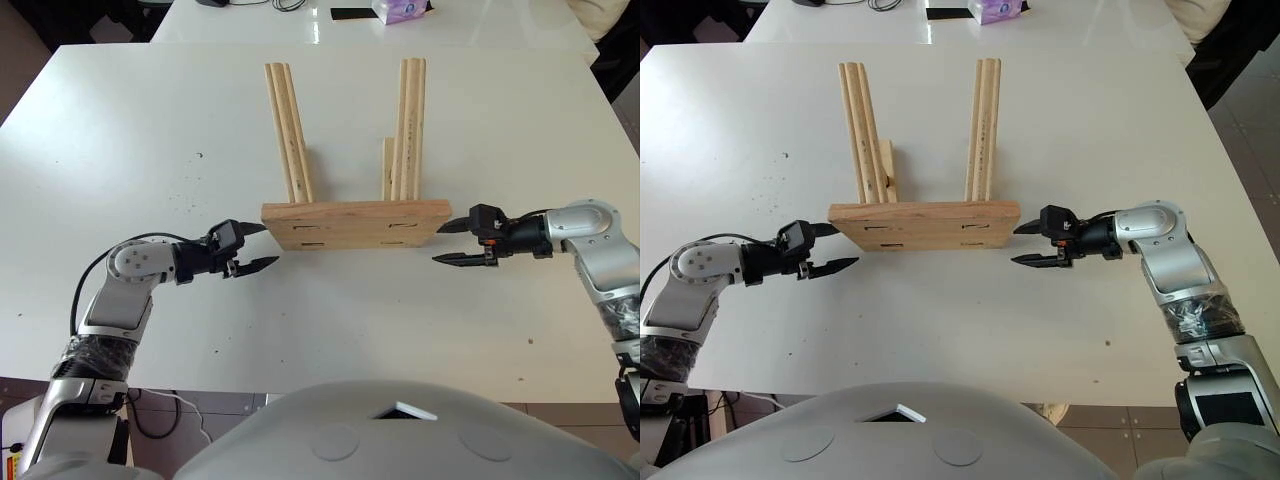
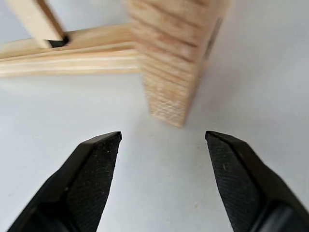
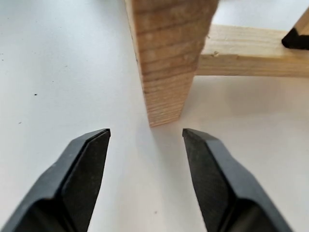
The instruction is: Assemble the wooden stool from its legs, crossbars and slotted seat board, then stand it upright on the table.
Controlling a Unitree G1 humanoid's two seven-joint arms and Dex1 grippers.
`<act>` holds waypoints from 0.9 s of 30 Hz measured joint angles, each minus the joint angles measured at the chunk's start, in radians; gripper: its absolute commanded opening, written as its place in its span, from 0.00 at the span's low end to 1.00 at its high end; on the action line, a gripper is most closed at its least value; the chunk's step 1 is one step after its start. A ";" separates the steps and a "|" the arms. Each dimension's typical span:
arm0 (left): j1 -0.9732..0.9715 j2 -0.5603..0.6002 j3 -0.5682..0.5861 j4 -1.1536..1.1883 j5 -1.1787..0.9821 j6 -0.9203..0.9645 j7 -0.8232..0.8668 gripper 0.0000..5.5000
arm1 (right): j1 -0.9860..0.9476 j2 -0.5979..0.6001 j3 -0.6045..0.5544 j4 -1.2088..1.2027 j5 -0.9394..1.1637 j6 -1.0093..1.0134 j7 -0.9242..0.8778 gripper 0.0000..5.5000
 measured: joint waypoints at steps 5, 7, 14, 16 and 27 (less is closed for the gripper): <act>-0.086 -0.016 -0.022 0.060 0.005 -0.040 -0.019 0.58 | -0.073 0.040 0.017 0.054 -0.016 0.000 0.005 0.50; -0.097 -0.023 -0.031 0.093 0.009 -0.051 -0.028 0.58 | -0.096 0.050 0.026 0.068 -0.017 -0.001 0.015 0.50; -0.106 -0.044 -0.053 0.105 0.005 -0.065 -0.070 0.58 | -0.129 0.086 0.058 0.089 -0.020 0.000 0.055 0.50; -0.121 -0.050 -0.053 0.107 0.002 -0.065 -0.070 0.58 | -0.136 0.090 0.061 0.097 -0.021 0.000 0.060 0.50; -0.132 -0.067 -0.051 0.137 0.005 -0.097 -0.066 0.38 | -0.137 0.115 0.067 0.113 -0.022 0.000 0.068 0.47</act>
